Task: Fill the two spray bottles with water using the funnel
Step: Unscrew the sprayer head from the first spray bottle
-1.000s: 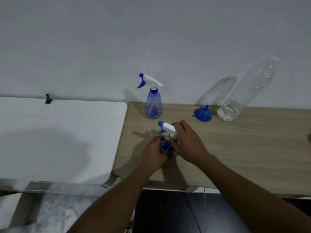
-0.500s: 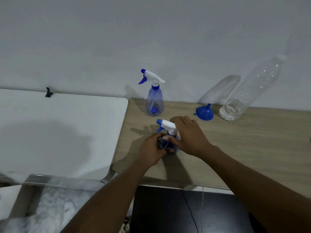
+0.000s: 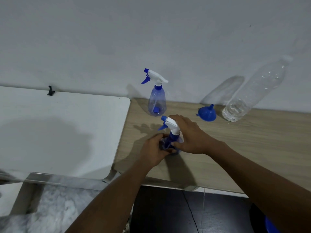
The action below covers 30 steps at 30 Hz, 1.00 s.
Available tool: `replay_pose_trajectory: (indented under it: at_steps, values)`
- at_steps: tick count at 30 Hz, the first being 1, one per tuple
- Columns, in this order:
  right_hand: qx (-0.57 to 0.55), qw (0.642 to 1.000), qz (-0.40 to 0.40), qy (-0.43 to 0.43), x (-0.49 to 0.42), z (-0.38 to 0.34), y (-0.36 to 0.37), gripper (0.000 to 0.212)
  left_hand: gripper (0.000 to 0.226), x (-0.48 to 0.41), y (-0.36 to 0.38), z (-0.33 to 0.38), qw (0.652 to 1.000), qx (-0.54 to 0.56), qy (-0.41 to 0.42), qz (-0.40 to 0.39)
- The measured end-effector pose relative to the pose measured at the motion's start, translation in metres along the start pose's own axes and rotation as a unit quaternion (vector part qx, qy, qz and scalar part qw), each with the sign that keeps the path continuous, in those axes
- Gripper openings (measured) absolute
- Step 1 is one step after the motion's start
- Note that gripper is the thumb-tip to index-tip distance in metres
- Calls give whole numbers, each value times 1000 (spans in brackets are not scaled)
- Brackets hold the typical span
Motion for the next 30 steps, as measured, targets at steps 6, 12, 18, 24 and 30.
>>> replay_pose_trajectory:
  at_steps: [6, 12, 18, 24, 30]
  values:
    - [-66, 997, -26, 29, 2, 1, 0, 75, 65, 0, 2, -1, 1000, 6, -2, 5]
    - [-71, 993, 77, 61, 4, 3, -20, 28, 63, 1, 0, 0, 1000, -15, -3, -1]
    - [-89, 976, 189, 64, 7, -13, -81, 22, 65, 1, -1, -1, 1000, -14, 1, 8]
    - [-162, 917, 304, 203, 26, 51, -134, 8, 65, 3, 0, 0, 1000, -10, 10, 10]
    - [-189, 894, 167, 371, 64, 141, -54, 12, 68, 4, -1, 2, 1000, -4, -4, 7]
Point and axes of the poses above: each hand's wrist, its own x-axis away from the middle knuckle, its own y-axis out of the palm, z = x × y, the point moved 7 cm from there along -x, towards the middle knuckle, and after that the axes turned 8 degrees about z, right-handed, at the moved point
